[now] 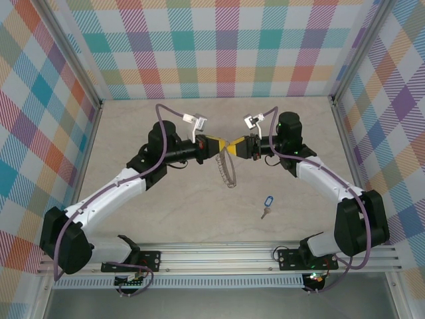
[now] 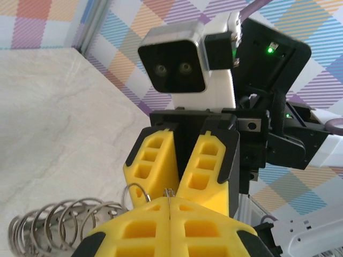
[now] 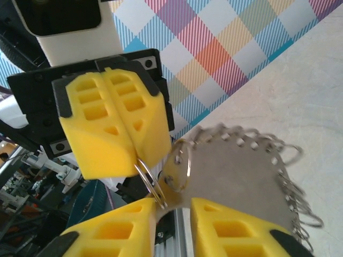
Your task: Put the keys on the keyring
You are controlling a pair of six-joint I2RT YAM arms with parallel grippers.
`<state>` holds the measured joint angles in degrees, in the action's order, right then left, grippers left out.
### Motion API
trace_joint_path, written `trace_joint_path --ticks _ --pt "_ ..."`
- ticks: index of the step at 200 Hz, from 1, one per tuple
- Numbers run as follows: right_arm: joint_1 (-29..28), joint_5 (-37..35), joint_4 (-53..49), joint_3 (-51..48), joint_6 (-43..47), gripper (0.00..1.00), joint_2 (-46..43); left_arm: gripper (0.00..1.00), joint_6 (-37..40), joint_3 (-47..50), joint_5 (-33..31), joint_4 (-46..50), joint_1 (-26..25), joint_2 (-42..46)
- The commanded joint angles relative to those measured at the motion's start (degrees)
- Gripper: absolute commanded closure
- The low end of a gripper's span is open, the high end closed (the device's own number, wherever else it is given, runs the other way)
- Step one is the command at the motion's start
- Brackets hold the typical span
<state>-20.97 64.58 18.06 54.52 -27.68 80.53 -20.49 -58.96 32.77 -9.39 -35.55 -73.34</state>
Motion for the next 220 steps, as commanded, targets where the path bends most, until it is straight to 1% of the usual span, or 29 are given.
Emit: trace_joint_path --ticks 1,20,28,55,75,96,142,220 --pt "-0.05 0.34 0.06 0.78 0.35 0.66 -1.54 1.00 1.90 0.16 -2.35 -1.92 -0.82 1.72" --pt "0.77 -0.05 -0.69 0.07 0.73 0.56 -2.91 1.00 2.73 0.29 -2.45 -1.28 -0.78 1.70" --pt "1.44 -0.19 -1.08 -0.41 0.96 0.53 -3.77 1.00 3.08 0.42 -2.65 -1.08 -0.79 1.65" --pt "4.36 -0.97 -1.10 -2.41 0.62 0.52 -7.33 1.00 4.41 0.28 -2.04 -0.08 -0.79 1.70" --pt "5.33 -1.95 -1.51 -2.93 0.61 0.50 -9.25 1.00 6.27 -0.48 -1.00 1.80 -0.77 1.64" --pt "5.37 -1.67 -0.81 -2.58 -0.44 0.49 -9.18 1.00 7.78 -1.49 0.73 3.44 -0.80 1.29" --pt "4.91 -0.61 6.08 -2.57 -5.40 0.50 -6.76 1.00 7.79 -3.00 4.41 3.29 -0.81 -0.35" --pt "2.62 -0.39 7.77 -1.79 -5.45 0.53 -3.11 1.00 6.46 -4.01 6.51 1.41 -0.75 -1.71"
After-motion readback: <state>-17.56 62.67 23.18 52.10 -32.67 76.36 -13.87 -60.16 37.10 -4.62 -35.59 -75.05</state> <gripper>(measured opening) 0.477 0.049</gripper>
